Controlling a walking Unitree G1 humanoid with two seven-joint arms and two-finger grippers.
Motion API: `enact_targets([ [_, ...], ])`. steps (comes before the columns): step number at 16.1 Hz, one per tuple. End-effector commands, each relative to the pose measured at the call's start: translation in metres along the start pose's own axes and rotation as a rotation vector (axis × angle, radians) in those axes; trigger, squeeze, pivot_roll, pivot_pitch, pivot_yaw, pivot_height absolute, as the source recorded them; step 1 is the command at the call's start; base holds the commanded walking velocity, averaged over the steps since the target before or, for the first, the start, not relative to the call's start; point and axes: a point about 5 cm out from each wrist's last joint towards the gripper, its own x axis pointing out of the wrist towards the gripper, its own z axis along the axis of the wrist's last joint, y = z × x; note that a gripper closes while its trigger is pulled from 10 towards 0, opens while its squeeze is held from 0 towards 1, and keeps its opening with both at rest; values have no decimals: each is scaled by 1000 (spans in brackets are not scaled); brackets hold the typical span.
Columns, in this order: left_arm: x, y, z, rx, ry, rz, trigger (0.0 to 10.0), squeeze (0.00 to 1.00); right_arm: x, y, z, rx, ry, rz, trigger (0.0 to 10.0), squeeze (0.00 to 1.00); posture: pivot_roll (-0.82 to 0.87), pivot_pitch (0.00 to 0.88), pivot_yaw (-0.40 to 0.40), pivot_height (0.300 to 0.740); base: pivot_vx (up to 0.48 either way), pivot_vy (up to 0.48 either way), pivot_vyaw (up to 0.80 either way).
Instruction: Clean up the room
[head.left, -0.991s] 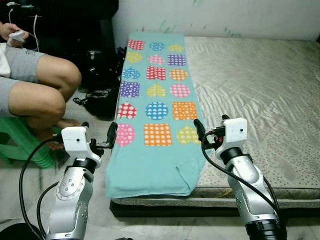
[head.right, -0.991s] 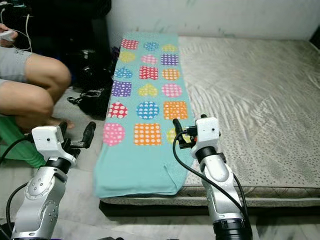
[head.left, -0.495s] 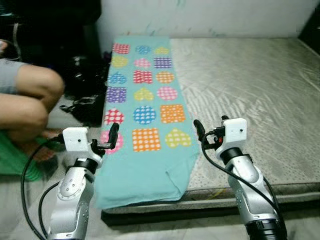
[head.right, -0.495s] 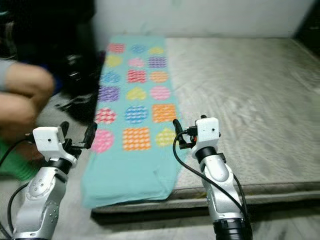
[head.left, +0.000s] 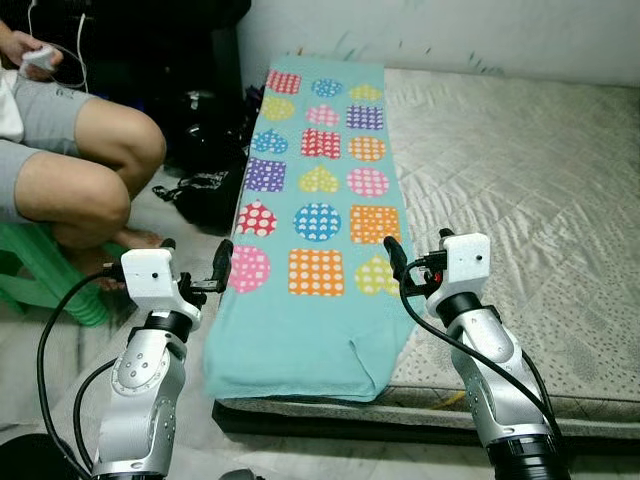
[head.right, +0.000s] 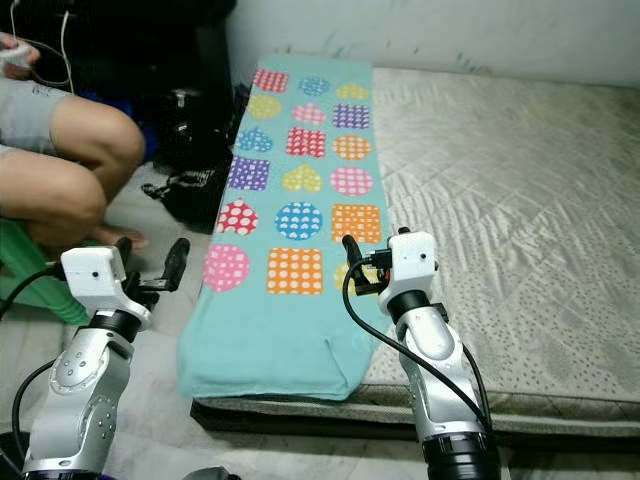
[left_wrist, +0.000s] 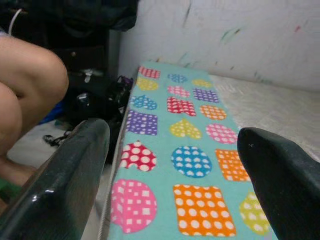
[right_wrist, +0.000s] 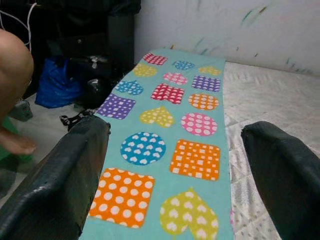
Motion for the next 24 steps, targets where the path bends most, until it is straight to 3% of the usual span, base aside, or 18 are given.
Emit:
enact_targets([
  [1, -2, -1, -5, 5, 20, -3, 10000, 0, -2, -5, -2, -4, 12, -22, 10000, 0, -42, 96, -21, 740, 0, 0, 0],
  [6, -2, -2, -4, 3, 19, -3, 10000, 0, -2, -5, -3, -6, 13, -23, 10000, 0, -46, 99, -21, 740, 0, 0, 0],
  [15, -1, -2, -4, 3, 22, -7, 10000, 0, -2, -5, -3, -4, 14, -23, 10000, 0, -47, 101, -19, 740, 0, -276, 0],
  [24, -1, -7, -3, -26, -2, -54, 10000, 0, -2, -5, -4, -2, 20, -21, 10000, 0, -48, 98, -21, 740, 0, 0, 0],
])
